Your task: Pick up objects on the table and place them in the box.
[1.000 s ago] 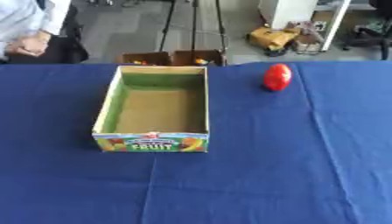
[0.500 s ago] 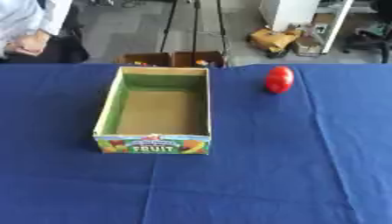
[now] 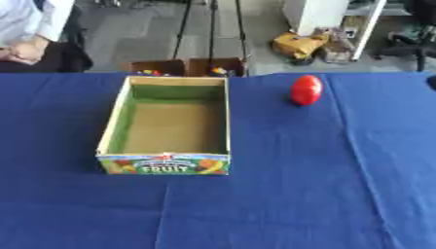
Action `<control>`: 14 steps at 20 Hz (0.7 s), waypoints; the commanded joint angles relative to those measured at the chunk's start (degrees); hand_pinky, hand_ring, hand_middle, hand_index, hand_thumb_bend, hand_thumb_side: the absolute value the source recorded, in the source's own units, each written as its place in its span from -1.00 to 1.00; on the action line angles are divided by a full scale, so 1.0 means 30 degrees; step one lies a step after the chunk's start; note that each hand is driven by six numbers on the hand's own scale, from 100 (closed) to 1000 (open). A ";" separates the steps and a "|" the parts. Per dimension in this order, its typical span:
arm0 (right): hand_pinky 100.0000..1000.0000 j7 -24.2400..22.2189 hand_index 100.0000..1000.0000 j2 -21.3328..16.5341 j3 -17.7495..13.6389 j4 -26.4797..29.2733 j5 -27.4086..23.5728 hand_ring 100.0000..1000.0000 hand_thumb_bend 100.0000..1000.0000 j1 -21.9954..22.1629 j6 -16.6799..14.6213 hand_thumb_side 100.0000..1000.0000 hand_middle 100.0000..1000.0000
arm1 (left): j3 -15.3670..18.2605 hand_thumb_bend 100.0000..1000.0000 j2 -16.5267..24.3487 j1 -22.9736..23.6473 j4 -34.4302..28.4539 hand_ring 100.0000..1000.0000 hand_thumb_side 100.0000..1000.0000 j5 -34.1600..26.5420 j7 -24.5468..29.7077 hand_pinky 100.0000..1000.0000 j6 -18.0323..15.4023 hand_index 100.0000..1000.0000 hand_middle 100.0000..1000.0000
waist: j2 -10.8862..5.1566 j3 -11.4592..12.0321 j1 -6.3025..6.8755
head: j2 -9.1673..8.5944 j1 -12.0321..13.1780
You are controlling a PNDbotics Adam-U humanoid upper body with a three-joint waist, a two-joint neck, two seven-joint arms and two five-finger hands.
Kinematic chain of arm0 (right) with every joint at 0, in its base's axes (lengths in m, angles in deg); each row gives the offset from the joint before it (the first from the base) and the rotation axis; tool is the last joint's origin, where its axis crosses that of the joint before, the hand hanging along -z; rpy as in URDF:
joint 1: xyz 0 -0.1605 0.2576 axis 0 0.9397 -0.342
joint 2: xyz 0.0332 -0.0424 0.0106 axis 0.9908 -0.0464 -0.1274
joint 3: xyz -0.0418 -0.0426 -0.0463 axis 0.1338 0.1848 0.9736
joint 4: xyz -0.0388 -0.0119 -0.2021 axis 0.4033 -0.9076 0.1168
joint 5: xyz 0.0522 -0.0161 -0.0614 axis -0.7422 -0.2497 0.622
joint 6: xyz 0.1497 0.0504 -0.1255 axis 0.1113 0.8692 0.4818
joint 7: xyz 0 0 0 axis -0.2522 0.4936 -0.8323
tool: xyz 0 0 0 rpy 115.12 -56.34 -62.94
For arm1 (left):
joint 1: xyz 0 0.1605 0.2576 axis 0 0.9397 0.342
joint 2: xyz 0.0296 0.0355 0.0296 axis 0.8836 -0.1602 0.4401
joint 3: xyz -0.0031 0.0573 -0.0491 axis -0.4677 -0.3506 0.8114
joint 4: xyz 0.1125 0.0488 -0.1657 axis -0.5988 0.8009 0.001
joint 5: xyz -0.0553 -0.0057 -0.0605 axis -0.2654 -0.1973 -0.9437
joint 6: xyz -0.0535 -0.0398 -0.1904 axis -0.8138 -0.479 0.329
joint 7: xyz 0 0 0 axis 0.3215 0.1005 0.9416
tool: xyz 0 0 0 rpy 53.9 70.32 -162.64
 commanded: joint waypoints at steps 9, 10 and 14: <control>0.49 -0.1468 0.79 0.0718 0.1443 0.0306 0.1902 0.82 0.01 -0.1401 -0.1418 1.00 0.76 | -0.0184 -1.00 0.0220 -0.0442 -0.0362 0.51 0.61 -0.0211 0.0122 0.21 0.0133 0.89 0.40 | -0.0186 0.0435 -0.0050 | -0.0269 -0.0528; 0.50 -0.1584 0.79 0.0843 0.1540 0.0310 0.1936 0.83 0.02 -0.1582 -0.1511 1.00 0.76 | -0.0200 -1.00 0.0210 -0.0456 -0.0362 0.51 0.61 -0.0221 0.0134 0.21 0.0146 0.89 0.40 | -0.0179 0.0472 -0.0061 | -0.0280 -0.0559; 0.52 -0.2092 0.83 0.1348 0.1877 0.0294 0.1959 0.91 0.03 -0.2207 -0.1818 1.00 0.79 | -0.0231 -1.00 0.0180 -0.0502 -0.0362 0.51 0.61 -0.0244 0.0172 0.21 0.0184 0.89 0.40 | -0.0137 0.0637 -0.0107 | -0.0327 -0.0674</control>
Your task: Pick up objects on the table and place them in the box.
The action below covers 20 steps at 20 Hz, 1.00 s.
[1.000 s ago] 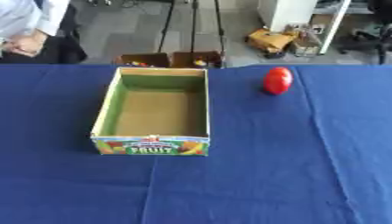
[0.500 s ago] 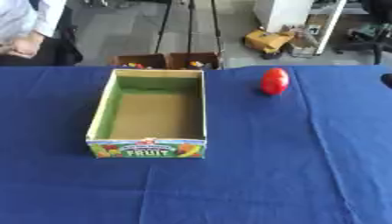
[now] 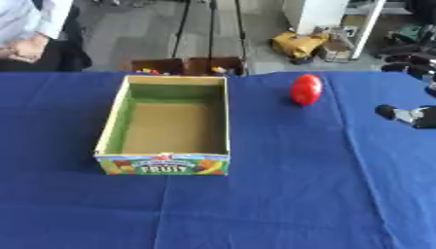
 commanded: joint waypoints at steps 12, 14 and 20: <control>0.56 -0.1367 0.86 0.0627 0.0617 0.0134 -0.0545 0.98 0.07 -0.2176 -0.0706 1.00 0.74 | -0.0092 -1.00 0.0089 -0.0263 -0.0362 0.50 0.60 -0.0123 0.0166 0.20 0.0149 0.89 0.39 | -0.0183 0.0320 -0.0069 | -0.0312 -0.0423; 0.56 -0.1508 0.86 0.0693 0.0646 0.0113 -0.0695 0.99 0.06 -0.2342 -0.0712 1.00 0.73 | -0.0094 -1.00 0.0093 -0.0260 -0.0362 0.50 0.60 -0.0128 0.0185 0.20 0.0140 0.89 0.39 | -0.0168 0.0367 -0.0065 | -0.0352 -0.0507; 0.52 -0.1177 0.84 0.0776 0.0285 -0.0183 -0.0930 0.92 0.04 -0.2774 0.0094 1.00 0.55 | -0.0106 -1.00 0.0090 -0.0272 -0.0362 0.50 0.60 -0.0128 0.0296 0.19 0.0098 0.88 0.39 | -0.0012 0.0613 -0.0090 | -0.0567 -0.0755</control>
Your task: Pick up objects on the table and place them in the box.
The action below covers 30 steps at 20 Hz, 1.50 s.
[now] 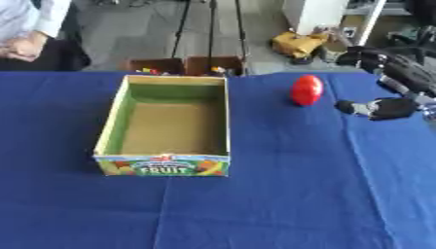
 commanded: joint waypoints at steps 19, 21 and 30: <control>0.76 -0.2435 0.99 -0.0743 -0.1295 -0.0871 -0.1627 1.00 0.48 -0.1893 0.3047 1.00 0.44 | 0.0118 -1.00 0.0299 -0.0176 -0.0362 0.46 0.60 0.0018 0.0898 0.15 -0.0698 0.83 0.36 | 0.1122 0.0913 -0.0008 | -0.1540 -0.1333; 0.70 -0.2433 1.00 -0.0881 -0.1456 -0.0679 -0.2011 1.00 0.47 -0.1960 0.3285 0.92 0.47 | 0.0132 -1.00 0.0313 -0.0204 -0.0362 0.46 0.60 0.0046 0.0981 0.14 -0.0780 0.83 0.36 | 0.1326 0.0933 -0.0007 | -0.1705 -0.1435; 0.73 -0.2731 1.00 -0.1293 -0.1842 -0.0242 -0.2860 1.00 0.49 -0.2134 0.3928 0.84 0.51 | 0.0221 -1.00 0.0381 -0.0188 -0.0362 0.44 0.60 0.0197 0.1369 0.12 -0.1153 0.82 0.35 | 0.2117 0.1008 0.0090 | -0.2504 -0.1901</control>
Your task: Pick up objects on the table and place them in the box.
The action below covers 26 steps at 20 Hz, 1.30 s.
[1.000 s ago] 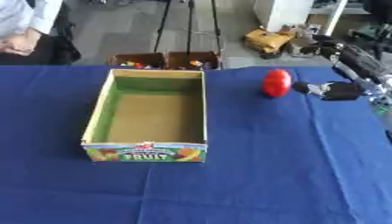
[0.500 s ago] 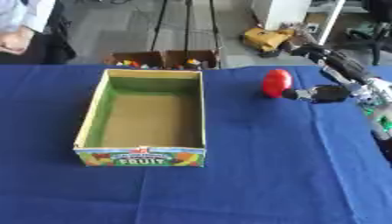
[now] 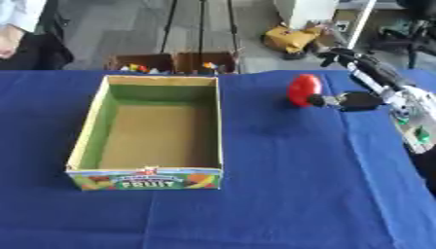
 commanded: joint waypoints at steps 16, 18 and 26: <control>0.81 -0.0762 1.00 -0.1865 -0.0713 0.0804 0.0302 1.00 0.57 -0.0602 -0.0222 0.40 0.65 | 0.0293 -1.00 0.0423 -0.0098 -0.0362 0.42 0.58 0.0354 0.0764 0.09 -0.0908 0.80 0.33 | 0.0971 0.0256 0.0343 | -0.1991 -0.1194; 0.80 -0.0493 1.00 -0.2039 -0.0826 0.0901 0.0161 1.00 0.56 -0.0607 -0.0209 0.50 0.62 | 0.0320 -1.00 0.0429 -0.0022 -0.0362 0.41 0.58 0.0403 0.0818 0.08 -0.1030 0.80 0.32 | 0.1120 0.0287 0.0408 | -0.2098 -0.1288; 0.77 0.1668 1.00 -0.3059 -0.1586 0.1741 -0.1296 1.00 0.43 -0.0624 0.0025 0.73 0.56 | 0.0375 -1.00 0.0401 0.0161 -0.0362 0.40 0.58 0.0689 0.1081 0.07 -0.1322 0.80 0.32 | 0.1635 0.0107 0.0571 | -0.2307 -0.1303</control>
